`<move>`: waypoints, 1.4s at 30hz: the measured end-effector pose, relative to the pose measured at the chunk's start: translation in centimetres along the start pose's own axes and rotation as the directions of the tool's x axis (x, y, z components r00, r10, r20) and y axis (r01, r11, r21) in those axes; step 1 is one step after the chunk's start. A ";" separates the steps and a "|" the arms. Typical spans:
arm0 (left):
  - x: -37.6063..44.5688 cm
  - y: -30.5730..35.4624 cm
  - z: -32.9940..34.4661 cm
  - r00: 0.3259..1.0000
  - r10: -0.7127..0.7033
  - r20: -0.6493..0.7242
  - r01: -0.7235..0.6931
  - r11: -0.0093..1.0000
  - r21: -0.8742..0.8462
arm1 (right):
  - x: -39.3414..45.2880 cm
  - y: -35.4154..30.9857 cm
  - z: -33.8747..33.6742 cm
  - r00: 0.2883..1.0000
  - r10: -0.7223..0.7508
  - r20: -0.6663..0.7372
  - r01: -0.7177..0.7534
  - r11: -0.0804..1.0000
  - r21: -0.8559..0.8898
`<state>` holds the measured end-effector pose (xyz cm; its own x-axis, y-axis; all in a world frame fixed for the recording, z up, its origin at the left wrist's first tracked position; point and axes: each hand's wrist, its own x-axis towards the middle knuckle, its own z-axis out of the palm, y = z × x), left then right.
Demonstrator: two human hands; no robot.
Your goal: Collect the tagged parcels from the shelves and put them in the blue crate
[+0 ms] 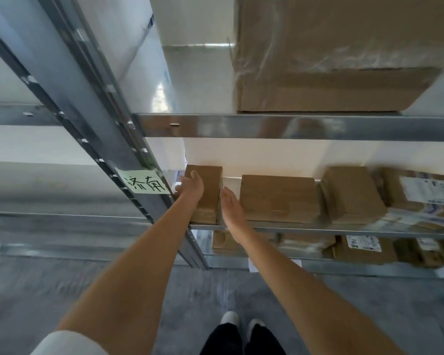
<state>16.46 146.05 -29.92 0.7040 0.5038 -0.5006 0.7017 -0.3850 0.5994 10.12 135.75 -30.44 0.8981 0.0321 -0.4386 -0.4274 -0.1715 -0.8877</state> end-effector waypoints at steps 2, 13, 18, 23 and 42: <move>0.4 -0.2 0.4 0.999 -0.033 0.016 0.034 0.999 -0.042 | 0.9 0.8 0.3 0.999 0.021 0.042 -0.020 1.000 -0.019; 0.8 2.8 -1.3 0.995 -0.034 0.090 0.071 0.891 -0.449 | 2.5 -1.2 -4.2 0.999 -0.045 -0.012 0.044 0.999 -0.010; 0.2 4.3 -3.2 0.998 0.055 0.037 -0.019 0.765 -0.643 | 3.5 -3.2 -8.2 0.997 0.017 0.071 -0.049 0.879 0.474; -0.4 4.2 -3.6 0.986 0.159 0.045 -0.103 0.805 -0.584 | 3.5 -4.3 -9.9 0.999 -0.037 0.036 0.016 0.888 0.460; -0.1 1.3 -0.3 0.996 0.017 0.087 0.019 0.919 -0.394 | 2.4 -2.5 -5.7 0.988 0.026 0.155 -0.069 0.958 0.279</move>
<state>17.23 145.69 -28.95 0.7228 0.4279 -0.5426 0.6149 -0.0400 0.7876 13.93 130.63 -28.49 0.8599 0.1798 -0.4778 -0.5001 0.1083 -0.8592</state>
